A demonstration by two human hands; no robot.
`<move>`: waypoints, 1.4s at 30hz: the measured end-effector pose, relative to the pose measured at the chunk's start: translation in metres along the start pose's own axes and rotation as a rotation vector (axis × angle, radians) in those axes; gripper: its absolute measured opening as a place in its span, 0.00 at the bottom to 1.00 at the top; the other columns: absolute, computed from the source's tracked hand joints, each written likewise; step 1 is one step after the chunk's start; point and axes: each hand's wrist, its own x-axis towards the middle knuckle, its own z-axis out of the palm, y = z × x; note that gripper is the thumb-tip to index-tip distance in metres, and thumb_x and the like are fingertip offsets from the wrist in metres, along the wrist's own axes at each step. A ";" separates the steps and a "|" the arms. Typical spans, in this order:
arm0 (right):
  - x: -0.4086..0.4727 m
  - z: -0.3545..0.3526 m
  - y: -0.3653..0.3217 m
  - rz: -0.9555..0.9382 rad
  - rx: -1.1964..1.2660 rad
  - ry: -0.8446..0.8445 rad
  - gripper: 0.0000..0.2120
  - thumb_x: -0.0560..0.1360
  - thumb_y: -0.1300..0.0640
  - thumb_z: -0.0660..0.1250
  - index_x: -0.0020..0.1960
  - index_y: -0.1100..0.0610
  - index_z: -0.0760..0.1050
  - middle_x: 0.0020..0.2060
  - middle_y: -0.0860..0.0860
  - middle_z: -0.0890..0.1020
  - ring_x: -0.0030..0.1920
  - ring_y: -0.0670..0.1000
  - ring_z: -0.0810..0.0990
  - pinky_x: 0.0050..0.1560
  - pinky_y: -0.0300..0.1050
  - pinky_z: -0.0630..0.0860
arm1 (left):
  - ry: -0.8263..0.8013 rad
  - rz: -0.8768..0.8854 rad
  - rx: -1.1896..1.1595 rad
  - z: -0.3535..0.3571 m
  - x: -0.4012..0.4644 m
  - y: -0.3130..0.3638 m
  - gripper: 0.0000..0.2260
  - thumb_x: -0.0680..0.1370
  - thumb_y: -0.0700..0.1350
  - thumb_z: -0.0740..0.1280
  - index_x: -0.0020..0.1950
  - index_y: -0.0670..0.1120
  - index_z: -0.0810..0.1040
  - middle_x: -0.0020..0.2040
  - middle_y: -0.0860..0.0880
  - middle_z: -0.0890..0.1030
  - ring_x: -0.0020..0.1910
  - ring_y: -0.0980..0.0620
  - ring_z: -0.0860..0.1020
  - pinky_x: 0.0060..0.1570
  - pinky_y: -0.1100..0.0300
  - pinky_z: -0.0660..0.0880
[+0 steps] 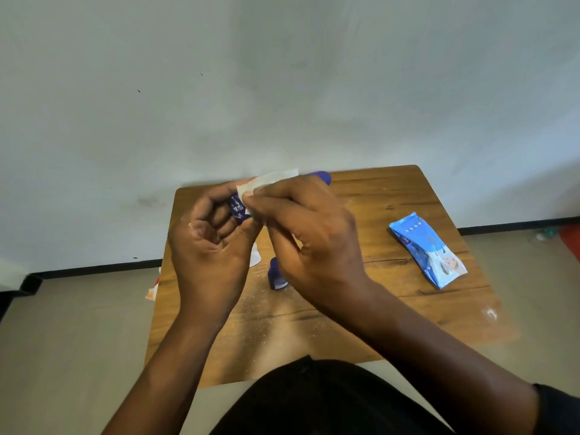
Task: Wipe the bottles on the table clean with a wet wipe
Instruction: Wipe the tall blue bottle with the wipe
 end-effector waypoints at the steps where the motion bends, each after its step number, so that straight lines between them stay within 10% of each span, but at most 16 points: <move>1: 0.001 -0.002 0.003 -0.030 -0.009 -0.016 0.11 0.76 0.71 0.72 0.57 0.64 0.86 0.49 0.58 0.86 0.50 0.58 0.83 0.50 0.50 0.79 | -0.006 0.003 0.015 -0.001 0.000 0.001 0.16 0.74 0.32 0.75 0.60 0.42 0.79 0.50 0.55 0.87 0.53 0.55 0.86 0.53 0.65 0.80; 12: 0.003 -0.012 0.011 0.056 0.060 -0.134 0.09 0.76 0.68 0.73 0.55 0.62 0.85 0.47 0.53 0.85 0.49 0.49 0.82 0.49 0.45 0.79 | -0.137 -0.022 0.140 -0.003 -0.003 0.001 0.28 0.74 0.29 0.74 0.73 0.43 0.75 0.43 0.63 0.85 0.48 0.61 0.85 0.54 0.66 0.80; 22: 0.007 -0.018 0.019 0.056 -0.077 -0.203 0.11 0.77 0.65 0.71 0.59 0.60 0.85 0.50 0.53 0.84 0.50 0.50 0.81 0.48 0.41 0.78 | -0.165 -0.008 0.116 -0.007 0.000 0.003 0.28 0.74 0.31 0.75 0.73 0.42 0.75 0.61 0.62 0.83 0.59 0.59 0.84 0.57 0.65 0.80; 42: -0.032 -0.032 0.058 0.272 -0.150 -0.310 0.22 0.75 0.52 0.79 0.66 0.56 0.81 0.55 0.51 0.85 0.53 0.47 0.78 0.49 0.44 0.77 | -0.073 -0.320 -0.200 -0.031 0.020 -0.001 0.23 0.76 0.39 0.71 0.71 0.42 0.76 0.61 0.40 0.85 0.62 0.44 0.84 0.58 0.50 0.82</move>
